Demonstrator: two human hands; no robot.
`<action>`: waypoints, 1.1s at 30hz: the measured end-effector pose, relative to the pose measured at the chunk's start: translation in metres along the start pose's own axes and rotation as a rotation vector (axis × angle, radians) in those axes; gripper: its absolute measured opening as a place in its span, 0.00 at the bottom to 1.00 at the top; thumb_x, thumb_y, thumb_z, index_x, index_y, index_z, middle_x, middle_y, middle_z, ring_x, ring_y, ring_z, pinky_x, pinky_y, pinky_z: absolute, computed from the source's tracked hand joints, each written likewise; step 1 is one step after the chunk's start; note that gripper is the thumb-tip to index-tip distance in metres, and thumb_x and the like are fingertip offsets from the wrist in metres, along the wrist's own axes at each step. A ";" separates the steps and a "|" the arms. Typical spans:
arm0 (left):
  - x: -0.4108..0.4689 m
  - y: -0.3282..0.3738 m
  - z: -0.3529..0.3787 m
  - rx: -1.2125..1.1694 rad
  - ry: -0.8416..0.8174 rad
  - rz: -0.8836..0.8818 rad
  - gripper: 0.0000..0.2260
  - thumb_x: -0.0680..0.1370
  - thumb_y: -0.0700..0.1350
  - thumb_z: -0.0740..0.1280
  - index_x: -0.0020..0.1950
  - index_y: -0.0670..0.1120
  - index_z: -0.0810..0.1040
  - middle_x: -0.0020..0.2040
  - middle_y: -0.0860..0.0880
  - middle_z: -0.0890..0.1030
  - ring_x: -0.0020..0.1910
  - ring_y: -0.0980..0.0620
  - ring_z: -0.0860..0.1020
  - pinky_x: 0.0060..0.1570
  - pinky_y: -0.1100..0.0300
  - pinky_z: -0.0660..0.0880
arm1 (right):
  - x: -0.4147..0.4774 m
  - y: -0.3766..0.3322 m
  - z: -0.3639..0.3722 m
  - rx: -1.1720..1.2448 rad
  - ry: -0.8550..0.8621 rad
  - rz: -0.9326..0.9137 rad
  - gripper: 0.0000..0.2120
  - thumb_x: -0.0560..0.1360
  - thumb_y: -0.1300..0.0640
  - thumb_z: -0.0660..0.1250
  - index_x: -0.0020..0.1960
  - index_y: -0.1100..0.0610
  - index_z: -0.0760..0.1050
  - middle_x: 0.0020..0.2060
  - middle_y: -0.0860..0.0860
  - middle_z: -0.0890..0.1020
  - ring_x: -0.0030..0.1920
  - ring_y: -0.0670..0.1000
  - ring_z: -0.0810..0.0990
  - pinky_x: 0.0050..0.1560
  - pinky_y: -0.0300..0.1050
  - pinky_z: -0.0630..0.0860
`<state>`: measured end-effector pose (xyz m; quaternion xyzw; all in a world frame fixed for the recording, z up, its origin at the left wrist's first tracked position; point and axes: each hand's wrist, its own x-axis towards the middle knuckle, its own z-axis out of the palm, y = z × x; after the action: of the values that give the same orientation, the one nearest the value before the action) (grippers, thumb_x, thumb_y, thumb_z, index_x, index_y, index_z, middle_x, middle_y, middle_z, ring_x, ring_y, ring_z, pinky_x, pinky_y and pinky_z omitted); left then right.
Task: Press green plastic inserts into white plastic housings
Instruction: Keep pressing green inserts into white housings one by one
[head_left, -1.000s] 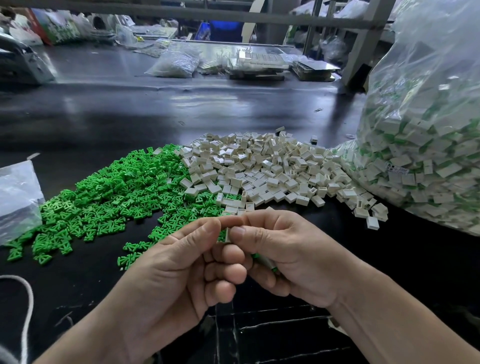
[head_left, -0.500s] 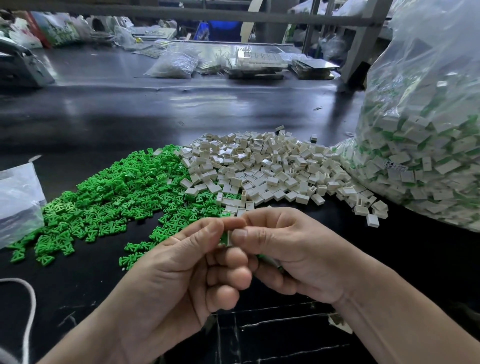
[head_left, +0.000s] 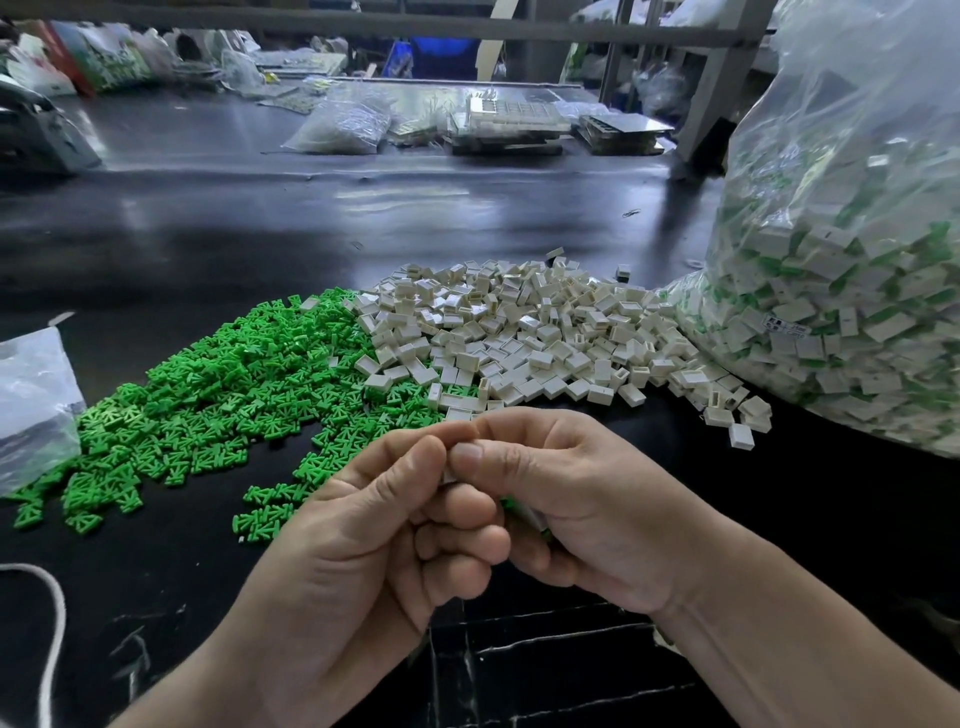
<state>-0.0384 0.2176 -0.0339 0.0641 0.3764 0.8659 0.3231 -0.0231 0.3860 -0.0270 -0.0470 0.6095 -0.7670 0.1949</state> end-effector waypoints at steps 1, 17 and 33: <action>0.000 -0.001 0.000 -0.003 0.005 0.008 0.25 0.55 0.46 0.85 0.49 0.43 0.85 0.31 0.40 0.82 0.27 0.46 0.82 0.22 0.60 0.78 | 0.000 0.000 0.001 -0.004 0.003 -0.001 0.25 0.76 0.51 0.67 0.63 0.70 0.74 0.29 0.49 0.76 0.22 0.43 0.70 0.18 0.34 0.64; 0.000 0.000 -0.002 0.031 0.002 0.044 0.22 0.57 0.46 0.84 0.47 0.43 0.84 0.29 0.41 0.80 0.25 0.46 0.81 0.22 0.60 0.77 | -0.001 0.001 0.003 -0.009 -0.012 -0.021 0.23 0.77 0.50 0.68 0.63 0.67 0.75 0.30 0.49 0.77 0.23 0.43 0.70 0.19 0.35 0.65; -0.007 0.002 -0.012 0.790 0.092 0.495 0.07 0.73 0.52 0.71 0.49 0.52 0.80 0.37 0.42 0.84 0.32 0.44 0.83 0.29 0.57 0.78 | 0.000 0.002 0.004 0.049 0.002 -0.036 0.12 0.76 0.50 0.67 0.36 0.54 0.76 0.30 0.54 0.76 0.21 0.45 0.68 0.20 0.34 0.59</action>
<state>-0.0383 0.2051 -0.0400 0.2315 0.6646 0.7093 0.0405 -0.0217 0.3814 -0.0278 -0.0525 0.5898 -0.7850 0.1818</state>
